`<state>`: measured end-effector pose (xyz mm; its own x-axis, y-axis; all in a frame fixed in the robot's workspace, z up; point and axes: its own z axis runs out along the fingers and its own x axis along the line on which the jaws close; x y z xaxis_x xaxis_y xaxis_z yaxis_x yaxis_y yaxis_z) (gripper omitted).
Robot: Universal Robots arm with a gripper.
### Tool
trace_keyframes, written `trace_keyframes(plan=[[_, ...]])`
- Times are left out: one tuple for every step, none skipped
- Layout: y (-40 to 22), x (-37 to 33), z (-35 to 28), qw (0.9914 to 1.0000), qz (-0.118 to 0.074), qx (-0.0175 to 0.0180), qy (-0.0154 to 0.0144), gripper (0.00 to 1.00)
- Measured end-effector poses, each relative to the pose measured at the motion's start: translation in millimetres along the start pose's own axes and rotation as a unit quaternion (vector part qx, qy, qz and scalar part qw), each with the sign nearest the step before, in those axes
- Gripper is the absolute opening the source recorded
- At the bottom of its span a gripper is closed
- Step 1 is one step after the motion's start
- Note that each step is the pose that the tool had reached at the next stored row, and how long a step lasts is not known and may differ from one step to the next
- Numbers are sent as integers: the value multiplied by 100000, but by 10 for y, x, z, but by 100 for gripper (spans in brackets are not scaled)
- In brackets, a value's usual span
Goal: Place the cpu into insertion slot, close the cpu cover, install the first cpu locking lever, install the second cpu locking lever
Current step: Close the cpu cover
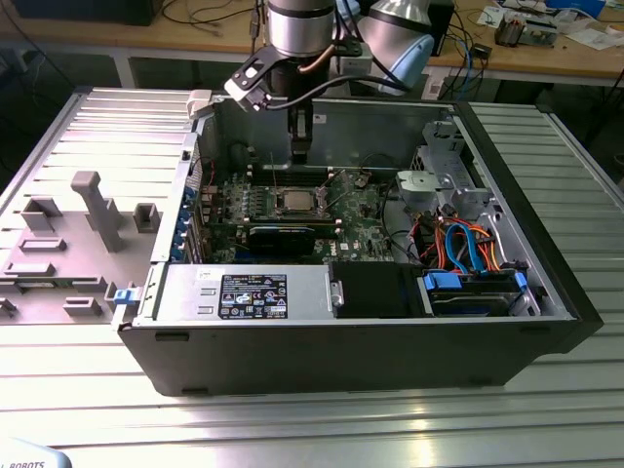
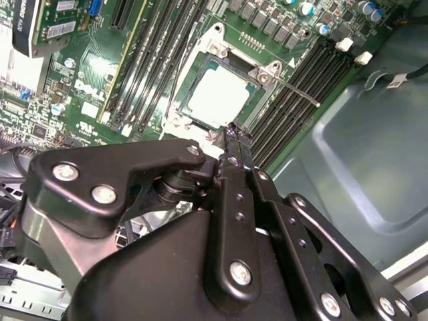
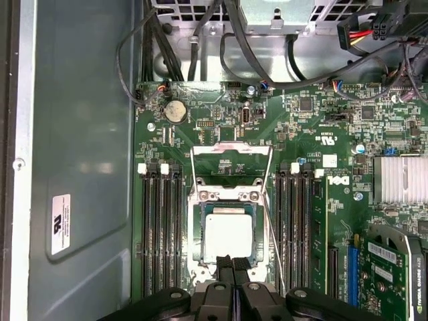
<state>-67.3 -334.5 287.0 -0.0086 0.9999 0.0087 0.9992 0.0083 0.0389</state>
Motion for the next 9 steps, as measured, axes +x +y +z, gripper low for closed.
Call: trace_keyframes(plan=[[2, 0, 0, 100000, 10, -3, 4, 12], [6, 0, 0, 100000, 3, -2, 0, 12], [11, 0, 1, 100000, 2, -2, 1, 12], [15, 0, 1, 100000, 2, -1, 2, 12], [19, 0, 1, 100000, 5, 1, 0, 12], [23, 0, 1, 100000, 2, 0, 0, 12], [27, 0, 1, 100000, 1, 1, 1, 12], [31, 0, 1, 100000, 2, -1, 1, 12], [35, 0, 2, 100000, 3, -2, 1, 12]])
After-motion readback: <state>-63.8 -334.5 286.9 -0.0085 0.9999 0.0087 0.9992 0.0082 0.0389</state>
